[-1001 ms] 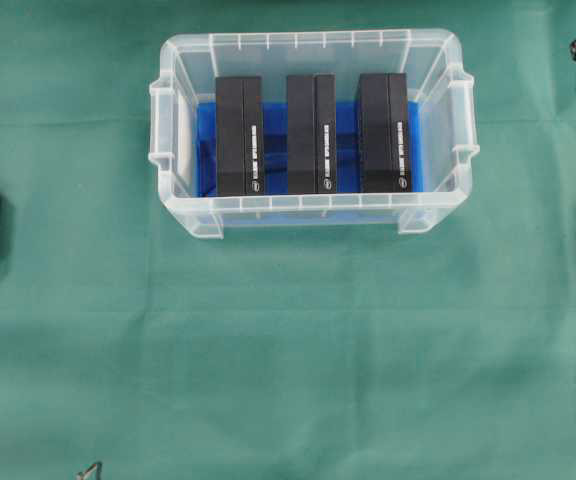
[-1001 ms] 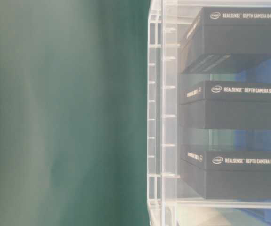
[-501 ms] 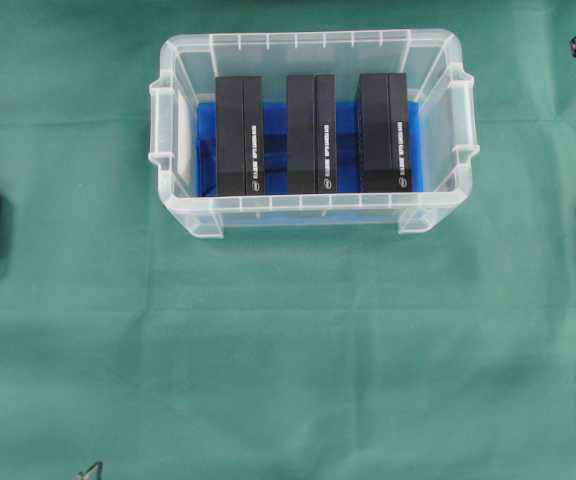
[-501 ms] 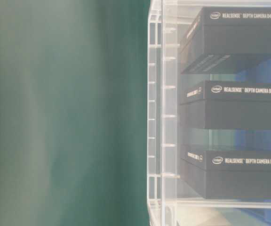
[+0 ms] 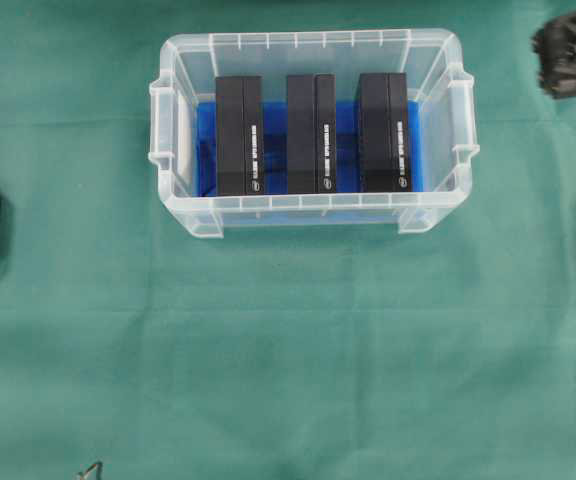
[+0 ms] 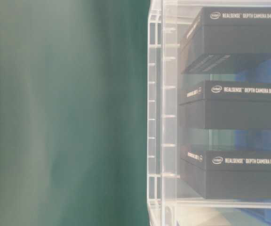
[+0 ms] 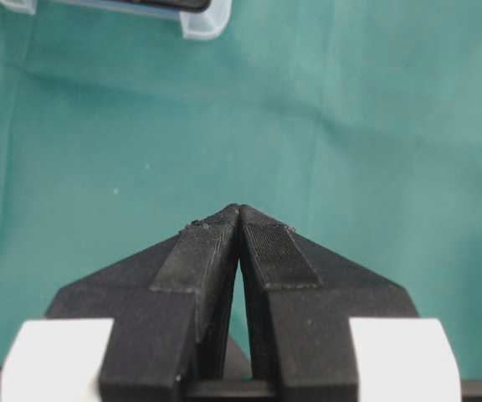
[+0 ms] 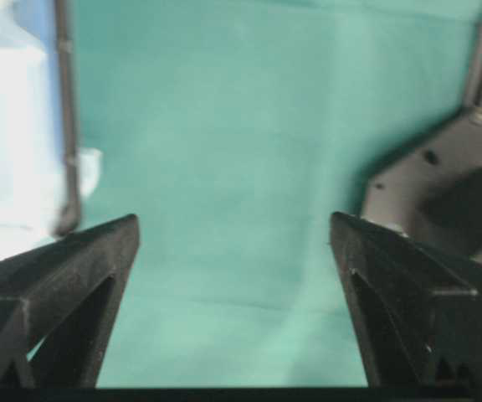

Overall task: Take the box out of the case with the right arm.
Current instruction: 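Move the open right gripper over the middle black RealSense box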

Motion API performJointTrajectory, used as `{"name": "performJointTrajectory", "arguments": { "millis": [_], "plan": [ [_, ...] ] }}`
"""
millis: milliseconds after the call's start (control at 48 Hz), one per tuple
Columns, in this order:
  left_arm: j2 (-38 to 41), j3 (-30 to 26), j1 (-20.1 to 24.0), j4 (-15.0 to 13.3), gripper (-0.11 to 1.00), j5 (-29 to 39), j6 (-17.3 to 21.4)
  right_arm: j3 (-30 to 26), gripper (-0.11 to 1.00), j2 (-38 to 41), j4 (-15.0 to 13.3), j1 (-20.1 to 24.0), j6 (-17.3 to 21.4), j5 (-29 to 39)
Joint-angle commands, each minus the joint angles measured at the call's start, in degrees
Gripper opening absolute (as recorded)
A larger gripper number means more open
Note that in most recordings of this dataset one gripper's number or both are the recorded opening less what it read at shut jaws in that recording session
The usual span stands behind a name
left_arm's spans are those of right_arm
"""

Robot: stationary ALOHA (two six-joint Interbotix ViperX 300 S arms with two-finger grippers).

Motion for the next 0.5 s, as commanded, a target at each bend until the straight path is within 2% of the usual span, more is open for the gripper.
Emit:
{"name": "performJointTrajectory", "arguments": {
  "millis": [0, 229, 480],
  "plan": [
    [0.4, -1.5, -0.3, 0.3, 0.0, -0.1, 0.0, -3.6, 0.9, 2.9, 0.2, 0.9, 0.6, -2.7],
    [0.4, -1.5, -0.3, 0.4, 0.0, 1.1, 0.1, -13.2, 0.9, 13.7, 0.1, 4.8, 4.5, -4.9],
    [0.5, -1.9, -0.3, 0.4, 0.0, 2.0, 0.1, -25.9, 0.9, 25.8, -0.1, 7.9, 5.5, -5.0]
  ]
}}
